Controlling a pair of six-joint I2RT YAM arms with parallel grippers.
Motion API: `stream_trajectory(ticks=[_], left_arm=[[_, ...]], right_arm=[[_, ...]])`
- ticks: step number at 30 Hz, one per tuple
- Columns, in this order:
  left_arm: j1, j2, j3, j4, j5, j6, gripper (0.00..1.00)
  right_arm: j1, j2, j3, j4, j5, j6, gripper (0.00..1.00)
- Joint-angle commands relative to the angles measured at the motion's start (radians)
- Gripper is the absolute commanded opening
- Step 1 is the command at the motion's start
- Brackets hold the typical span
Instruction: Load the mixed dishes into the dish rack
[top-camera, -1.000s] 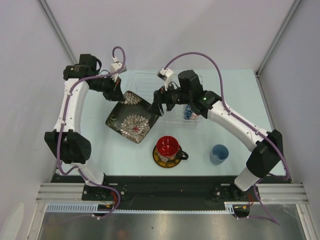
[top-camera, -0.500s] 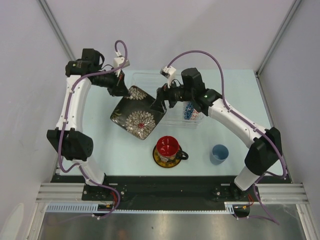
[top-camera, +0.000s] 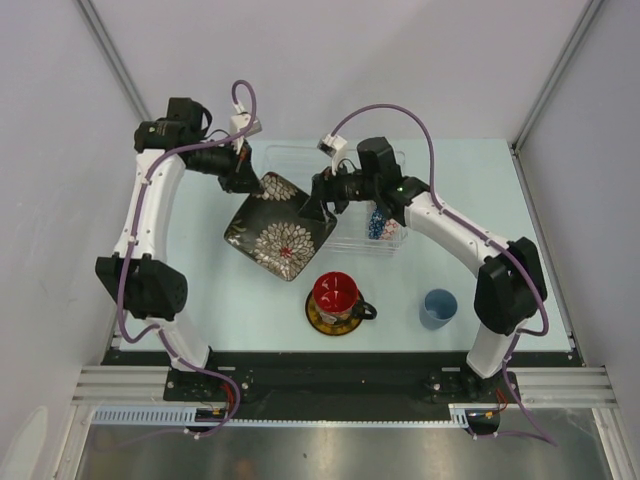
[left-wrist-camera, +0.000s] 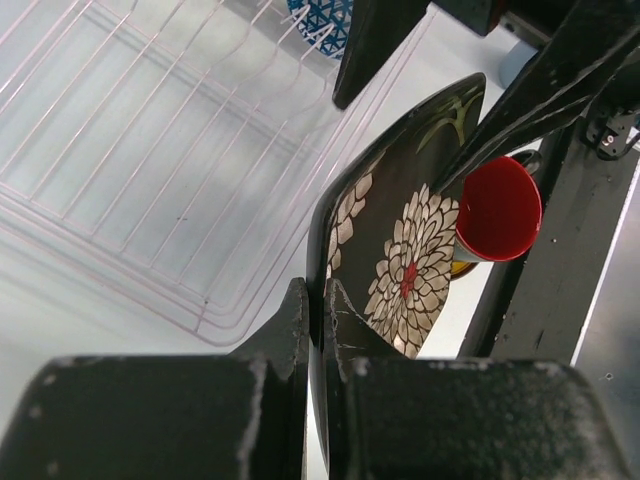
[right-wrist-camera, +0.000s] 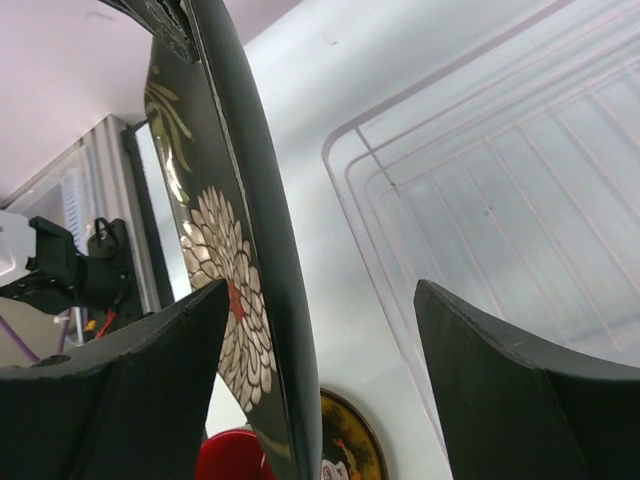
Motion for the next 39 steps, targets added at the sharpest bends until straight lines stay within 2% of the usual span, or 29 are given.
stream_trajectory(ticks=[1, 4, 7, 8, 10, 11, 16, 17, 21, 23, 24, 27, 30, 34, 39], left_arm=[[-0.010, -0.008, 0.059, -0.105, 0.161, -0.025, 0.00], [-0.012, 0.003, 0.061, -0.090, 0.169, -0.042, 0.00], [-0.013, 0.007, 0.059, -0.073, 0.175, -0.056, 0.00], [-0.013, 0.009, 0.056, -0.066, 0.175, -0.057, 0.00], [-0.013, 0.007, 0.052, -0.059, 0.169, -0.062, 0.00], [-0.013, 0.004, 0.044, -0.047, 0.167, -0.065, 0.00], [-0.013, -0.008, 0.030, -0.014, 0.164, -0.085, 0.00], [-0.013, -0.010, 0.024, -0.013, 0.163, -0.088, 0.00], [-0.012, -0.022, 0.016, 0.022, 0.149, -0.120, 0.00], [-0.010, -0.023, 0.018, 0.052, 0.135, -0.158, 0.24], [-0.006, -0.026, 0.021, 0.056, 0.132, -0.169, 0.42], [-0.001, -0.034, 0.047, 0.065, 0.138, -0.186, 0.67], [0.014, -0.049, 0.087, 0.111, 0.150, -0.247, 0.81], [0.043, -0.057, 0.140, 0.200, 0.162, -0.339, 0.82], [0.068, -0.099, 0.018, 0.335, 0.155, -0.425, 0.81]], right_arm=[[0.002, 0.031, -0.003, 0.123, -0.104, 0.070, 0.78], [0.001, 0.054, -0.001, 0.157, -0.143, 0.104, 0.74], [0.001, 0.064, 0.005, 0.159, -0.166, 0.113, 0.63], [0.001, 0.065, 0.014, 0.151, -0.175, 0.109, 0.54], [0.001, 0.068, 0.025, 0.119, -0.184, 0.094, 0.43], [0.002, 0.070, 0.030, 0.105, -0.189, 0.078, 0.32], [-0.002, 0.074, 0.050, 0.052, -0.201, 0.049, 0.09], [-0.001, 0.073, 0.054, 0.044, -0.197, 0.044, 0.00], [-0.002, 0.048, 0.067, -0.005, -0.141, -0.004, 0.00], [-0.010, 0.027, 0.074, -0.042, -0.083, -0.029, 0.00], [-0.012, 0.019, 0.088, -0.103, -0.048, -0.075, 0.00], [-0.012, -0.010, 0.135, -0.192, 0.092, -0.146, 0.00], [-0.019, -0.039, 0.158, -0.222, 0.208, -0.212, 0.00], [-0.054, -0.068, 0.194, -0.202, 0.274, -0.215, 0.00], [-0.074, -0.078, 0.318, -0.203, 0.261, -0.219, 0.00]])
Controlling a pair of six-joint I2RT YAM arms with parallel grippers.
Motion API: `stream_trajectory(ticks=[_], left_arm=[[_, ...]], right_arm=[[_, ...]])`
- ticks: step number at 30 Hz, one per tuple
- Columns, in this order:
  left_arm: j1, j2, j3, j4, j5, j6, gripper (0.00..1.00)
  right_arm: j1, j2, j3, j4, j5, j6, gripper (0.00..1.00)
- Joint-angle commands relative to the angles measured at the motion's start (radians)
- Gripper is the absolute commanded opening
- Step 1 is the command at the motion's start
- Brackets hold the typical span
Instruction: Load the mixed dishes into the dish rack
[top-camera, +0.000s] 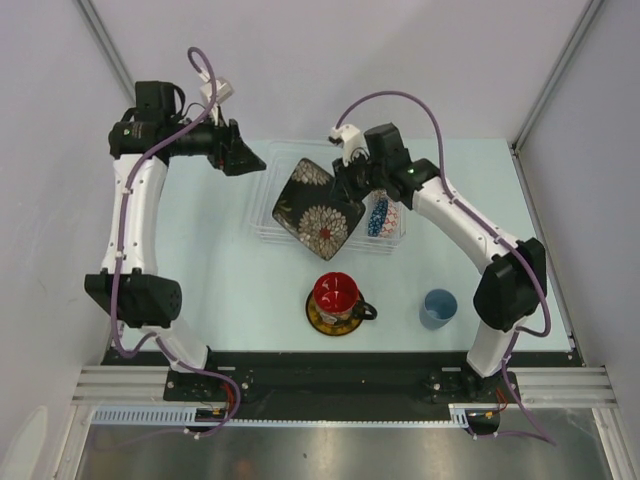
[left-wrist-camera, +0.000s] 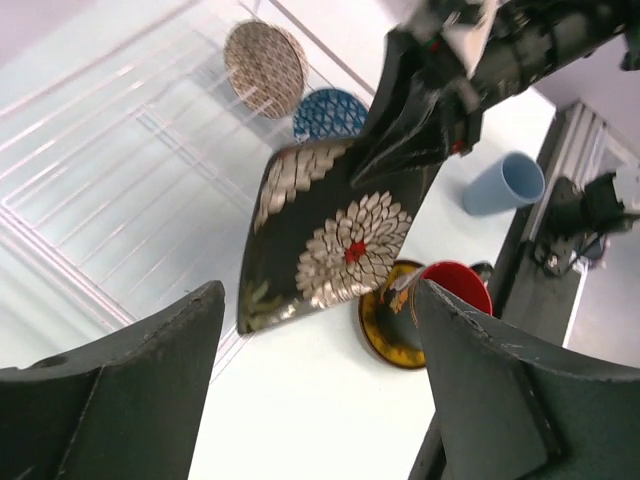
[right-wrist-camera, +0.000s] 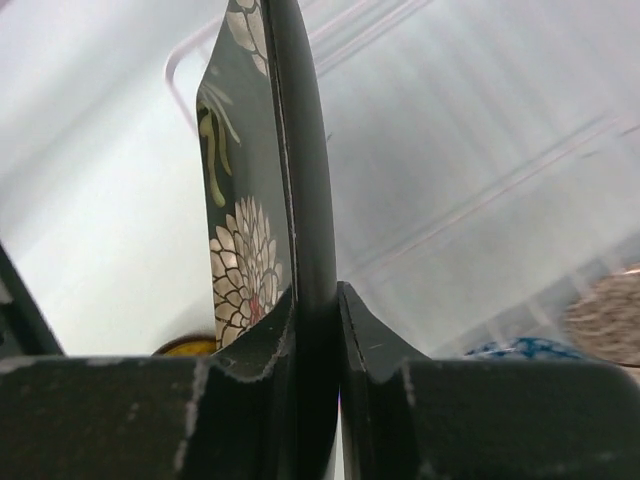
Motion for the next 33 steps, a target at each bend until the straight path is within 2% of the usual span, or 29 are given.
stream_trajectory(ticks=[1, 5, 8, 10, 11, 12, 19, 23, 33], left_arm=[[0.044, -0.065, -0.098, 0.148, 0.028, -0.102, 0.80], [0.051, -0.074, -0.252, 0.250, -0.039, -0.117, 0.78], [0.051, -0.075, -0.387, 0.391, -0.127, -0.168, 0.77], [0.051, -0.036, -0.424, 0.464, -0.185, -0.188, 0.76], [0.051, -0.019, -0.422, 0.475, -0.198, -0.194, 0.75], [0.051, 0.022, -0.421, 0.501, -0.210, -0.203, 0.74], [0.051, 0.174, -0.327, 0.547, -0.271, -0.251, 0.70], [0.053, 0.211, -0.326, 0.551, -0.291, -0.242, 0.69], [0.053, 0.234, -0.431, 0.571, -0.340, -0.202, 0.68]], right_arm=[[-0.031, -0.101, 0.218, 0.106, 0.010, -0.010, 0.00], [-0.031, -0.147, 0.210, 0.171, 0.033, -0.052, 0.00], [-0.034, -0.201, 0.092, 0.346, 0.102, -0.159, 0.00], [-0.034, -0.245, -0.035, 0.420, 0.127, -0.335, 0.00], [-0.033, -0.261, -0.078, 0.522, 0.130, -0.390, 0.00], [-0.039, -0.271, -0.117, 0.558, 0.118, -0.527, 0.00], [-0.045, -0.215, -0.136, 0.543, 0.187, -0.839, 0.00], [-0.045, -0.176, -0.143, 0.583, 0.228, -0.963, 0.00], [-0.070, -0.095, -0.130, 0.655, 0.159, -1.037, 0.00]])
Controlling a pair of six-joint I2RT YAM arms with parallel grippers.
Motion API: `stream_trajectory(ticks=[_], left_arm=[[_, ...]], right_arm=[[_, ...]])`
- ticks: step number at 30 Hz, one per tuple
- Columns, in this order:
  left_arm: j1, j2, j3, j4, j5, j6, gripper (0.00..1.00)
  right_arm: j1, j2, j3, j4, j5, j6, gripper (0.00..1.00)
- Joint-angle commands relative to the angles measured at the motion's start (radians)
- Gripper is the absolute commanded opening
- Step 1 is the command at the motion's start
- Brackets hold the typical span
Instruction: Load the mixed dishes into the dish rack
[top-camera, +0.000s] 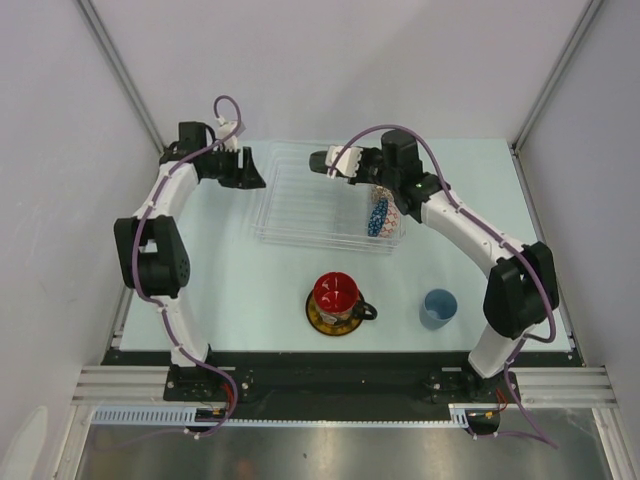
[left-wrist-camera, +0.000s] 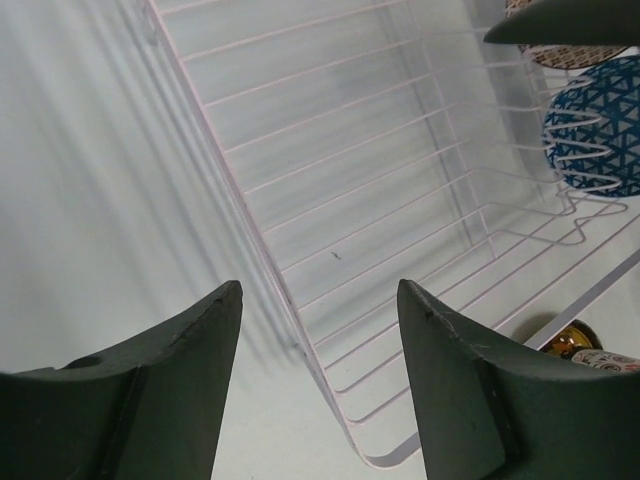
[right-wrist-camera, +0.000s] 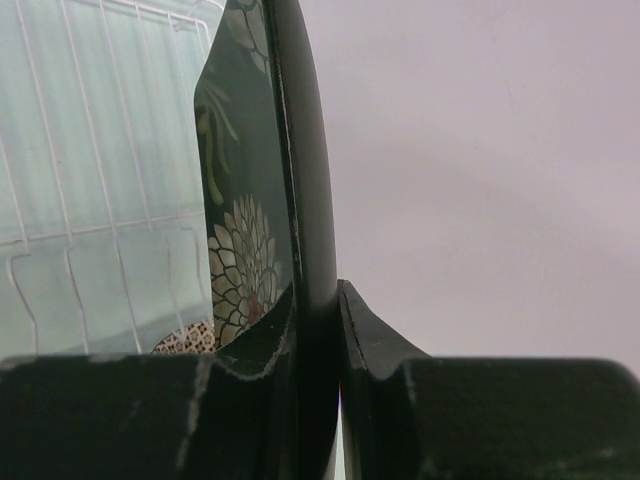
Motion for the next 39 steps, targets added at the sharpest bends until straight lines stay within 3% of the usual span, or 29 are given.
stream_trajectory(ticks=[1, 15, 39], left_arm=[[0.006, 0.013, -0.046, 0.023, -0.065, 0.033, 0.68], [0.041, 0.022, -0.094, -0.028, -0.027, 0.063, 0.65], [0.052, 0.011, -0.105, -0.017, 0.009, 0.056, 0.63]], right_arm=[[-0.019, 0.006, 0.064, 0.236, -0.055, -0.068, 0.00], [-0.052, 0.109, 0.116, 0.228, -0.114, -0.186, 0.00], [-0.060, 0.169, -0.012, 0.229, -0.143, -0.060, 0.00]])
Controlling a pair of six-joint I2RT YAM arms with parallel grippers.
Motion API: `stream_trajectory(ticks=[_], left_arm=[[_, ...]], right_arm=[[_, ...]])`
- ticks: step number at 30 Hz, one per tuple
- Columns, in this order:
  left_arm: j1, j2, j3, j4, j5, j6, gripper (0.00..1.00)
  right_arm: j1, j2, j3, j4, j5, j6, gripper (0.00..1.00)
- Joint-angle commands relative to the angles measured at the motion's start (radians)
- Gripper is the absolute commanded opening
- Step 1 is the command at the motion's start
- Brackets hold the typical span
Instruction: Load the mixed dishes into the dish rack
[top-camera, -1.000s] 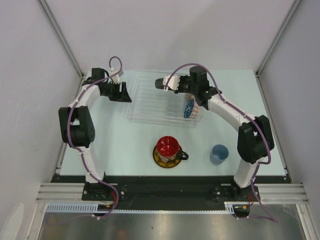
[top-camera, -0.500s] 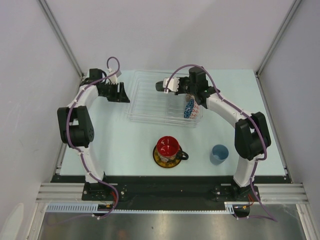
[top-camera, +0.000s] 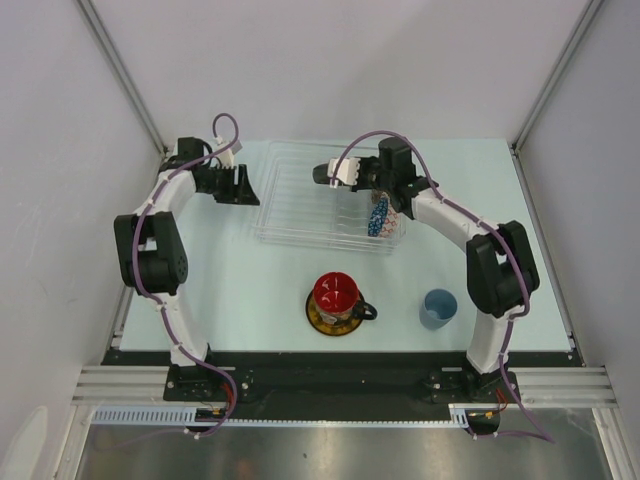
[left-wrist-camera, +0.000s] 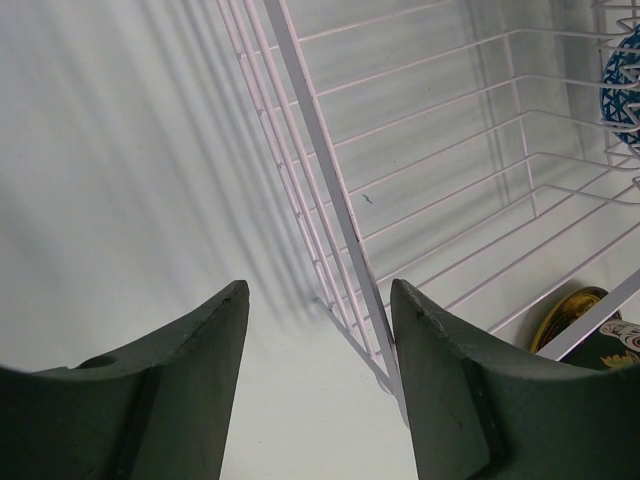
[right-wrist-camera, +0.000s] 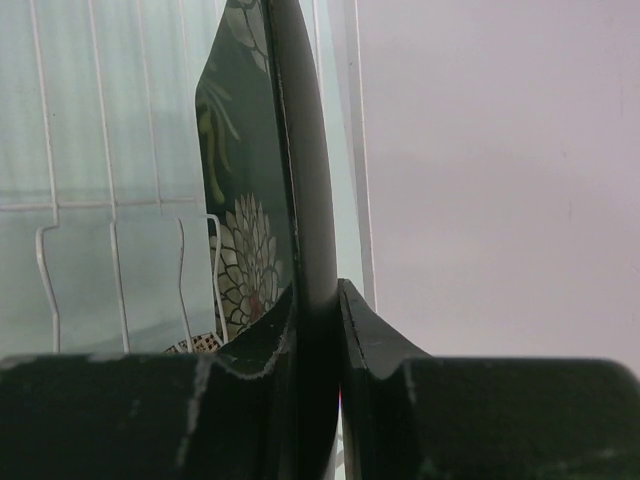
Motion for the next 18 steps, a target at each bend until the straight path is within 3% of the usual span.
stream_trajectory(ticks=[1, 14, 18], left_arm=[[0.010, -0.014, 0.002, 0.011, 0.028, 0.012, 0.63], [0.013, -0.011, 0.006, 0.008, 0.031, 0.018, 0.63], [0.014, -0.015, -0.002, 0.001, 0.031, 0.024, 0.63]], right_arm=[[0.001, 0.005, 0.003, 0.138, -0.036, 0.048, 0.00], [0.027, 0.041, -0.011, 0.121, 0.002, 0.079, 0.00], [0.030, 0.032, -0.014, 0.088, 0.018, 0.097, 0.08]])
